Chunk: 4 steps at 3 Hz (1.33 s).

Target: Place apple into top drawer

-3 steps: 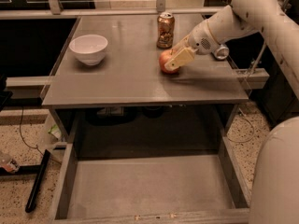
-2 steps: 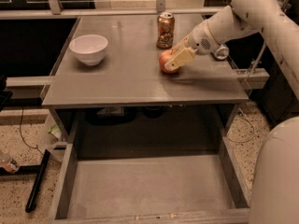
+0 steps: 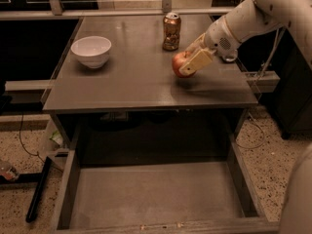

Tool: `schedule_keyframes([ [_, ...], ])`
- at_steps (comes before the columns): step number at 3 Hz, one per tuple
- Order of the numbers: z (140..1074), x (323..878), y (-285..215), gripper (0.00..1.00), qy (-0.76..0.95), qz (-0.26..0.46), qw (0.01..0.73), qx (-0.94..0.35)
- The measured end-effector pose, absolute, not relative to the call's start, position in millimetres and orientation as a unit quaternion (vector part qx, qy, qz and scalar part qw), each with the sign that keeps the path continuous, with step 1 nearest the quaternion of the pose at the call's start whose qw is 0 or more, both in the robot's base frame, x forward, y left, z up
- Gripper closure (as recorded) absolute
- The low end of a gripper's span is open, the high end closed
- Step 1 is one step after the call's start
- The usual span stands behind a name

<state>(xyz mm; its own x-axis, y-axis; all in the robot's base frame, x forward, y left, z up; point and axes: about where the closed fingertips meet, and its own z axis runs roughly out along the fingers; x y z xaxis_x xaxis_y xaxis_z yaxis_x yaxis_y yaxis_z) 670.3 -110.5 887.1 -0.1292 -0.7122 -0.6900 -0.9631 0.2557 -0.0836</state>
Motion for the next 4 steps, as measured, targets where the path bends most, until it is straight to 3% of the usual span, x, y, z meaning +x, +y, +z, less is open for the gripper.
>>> schedule_keyframes([
  [4, 926, 467, -181, 1.00, 0.688, 0.172, 0.340, -0.617],
])
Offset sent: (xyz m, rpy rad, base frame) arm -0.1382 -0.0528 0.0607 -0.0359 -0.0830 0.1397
